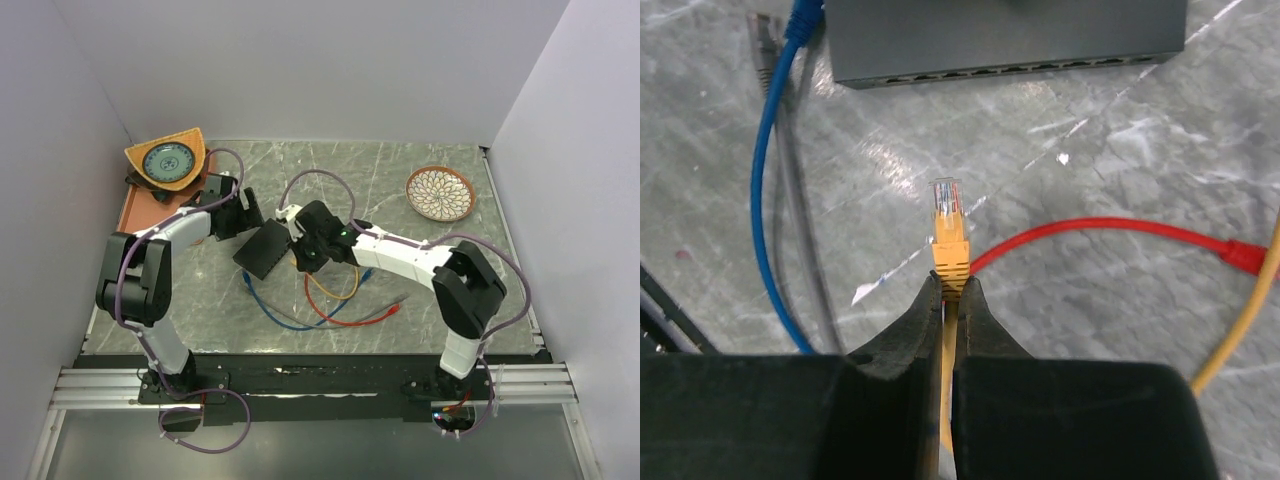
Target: Insert the plug into the switch port
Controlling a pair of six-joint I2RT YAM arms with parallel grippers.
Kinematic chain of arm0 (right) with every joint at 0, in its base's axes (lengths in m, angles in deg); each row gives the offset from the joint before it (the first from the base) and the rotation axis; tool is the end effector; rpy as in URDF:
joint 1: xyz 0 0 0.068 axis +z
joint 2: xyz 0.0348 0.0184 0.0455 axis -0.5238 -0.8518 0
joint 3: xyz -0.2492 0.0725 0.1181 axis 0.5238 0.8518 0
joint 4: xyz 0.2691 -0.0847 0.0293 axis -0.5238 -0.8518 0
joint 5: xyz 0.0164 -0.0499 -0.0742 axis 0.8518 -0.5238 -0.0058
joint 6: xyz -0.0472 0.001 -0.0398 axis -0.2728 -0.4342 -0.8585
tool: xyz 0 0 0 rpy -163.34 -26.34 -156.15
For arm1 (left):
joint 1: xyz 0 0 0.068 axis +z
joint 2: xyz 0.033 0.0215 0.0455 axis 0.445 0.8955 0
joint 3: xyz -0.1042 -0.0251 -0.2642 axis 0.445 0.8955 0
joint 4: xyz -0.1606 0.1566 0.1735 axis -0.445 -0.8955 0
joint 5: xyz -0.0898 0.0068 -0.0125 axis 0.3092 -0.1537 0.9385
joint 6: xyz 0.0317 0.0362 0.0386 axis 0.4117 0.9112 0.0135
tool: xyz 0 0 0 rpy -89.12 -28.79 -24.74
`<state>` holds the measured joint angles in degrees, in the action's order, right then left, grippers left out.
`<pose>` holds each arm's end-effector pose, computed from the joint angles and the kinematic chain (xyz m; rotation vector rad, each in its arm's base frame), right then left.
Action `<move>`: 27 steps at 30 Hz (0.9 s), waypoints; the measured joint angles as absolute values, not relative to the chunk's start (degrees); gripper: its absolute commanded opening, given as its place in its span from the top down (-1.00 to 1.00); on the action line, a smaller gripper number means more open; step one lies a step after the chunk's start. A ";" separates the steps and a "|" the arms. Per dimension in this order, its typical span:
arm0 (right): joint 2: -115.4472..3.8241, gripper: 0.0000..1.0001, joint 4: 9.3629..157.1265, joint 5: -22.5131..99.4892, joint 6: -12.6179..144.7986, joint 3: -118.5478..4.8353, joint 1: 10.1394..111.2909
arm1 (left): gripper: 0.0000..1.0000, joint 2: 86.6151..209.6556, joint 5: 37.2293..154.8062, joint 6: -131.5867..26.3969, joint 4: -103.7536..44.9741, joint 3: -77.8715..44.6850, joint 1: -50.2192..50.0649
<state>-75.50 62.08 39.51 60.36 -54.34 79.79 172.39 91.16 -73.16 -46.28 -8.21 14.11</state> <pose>0.2717 0.3145 0.2228 -1.0640 2.2650 0.5581 0.3859 -0.0871 0.1844 -0.4038 2.4646 -0.4064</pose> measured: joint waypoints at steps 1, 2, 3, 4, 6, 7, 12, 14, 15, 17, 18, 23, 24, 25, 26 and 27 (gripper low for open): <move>-76.35 1.00 62.47 39.69 60.49 -54.56 79.84 | -0.92 172.54 91.61 -73.16 -45.62 -7.99 14.13; -77.12 1.00 62.85 39.80 60.73 -54.72 79.95 | -0.90 172.65 92.07 -73.16 -45.16 -7.71 14.15; -77.91 1.00 63.07 39.91 60.99 -54.91 80.06 | -0.90 172.71 92.58 -73.18 -44.75 -7.34 14.24; -78.76 1.00 63.09 39.88 61.21 -55.39 80.21 | -0.89 172.71 93.03 -73.20 -44.29 -6.86 14.26; -80.64 1.00 63.28 39.58 61.60 -56.55 80.56 | -0.88 172.74 93.87 -73.20 -43.74 -5.94 14.35; -81.64 1.00 63.28 39.23 61.80 -57.21 80.82 | -0.88 172.76 94.22 -73.20 -43.50 -5.50 14.37; -84.88 1.00 64.09 38.29 63.00 -58.56 81.39 | -0.87 172.80 95.61 -73.20 -42.83 -3.95 14.48; -85.67 1.00 64.46 38.35 63.31 -58.58 81.52 | -0.85 172.93 96.18 -73.24 -42.30 -3.45 14.52; -86.12 1.00 64.86 38.49 63.48 -58.58 81.59 | -0.85 173.11 96.58 -73.29 -42.04 -3.21 14.56; -86.85 1.00 66.10 38.88 63.94 -58.45 81.61 | -0.84 173.35 97.19 -73.40 -41.45 -3.14 14.61; -87.09 1.00 67.02 39.08 64.29 -58.06 81.61 | -0.83 173.54 97.41 -73.42 -41.01 -3.14 14.67; -88.00 1.00 70.76 40.21 65.84 -55.26 81.70 | -0.82 173.87 98.11 -73.40 -40.05 -3.16 14.74; -88.29 1.00 71.37 40.41 66.13 -54.98 81.72 | -0.82 173.89 98.13 -73.40 -40.07 -3.21 14.76; -88.40 1.00 71.94 40.58 66.37 -54.91 81.72 | -0.82 173.98 98.22 -73.40 -40.12 -3.30 14.81; -88.40 1.00 72.33 40.58 66.63 -54.87 81.76 | -0.81 174.09 98.37 -73.37 -40.14 -3.43 14.89; -88.46 1.00 72.92 40.58 67.00 -54.69 81.83 | -0.81 174.22 98.48 -73.40 -40.23 -3.56 14.98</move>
<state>-88.46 72.92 40.58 67.00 -54.69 81.83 174.22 98.48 -73.40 -40.23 -3.56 14.98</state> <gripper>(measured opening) 0.042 0.911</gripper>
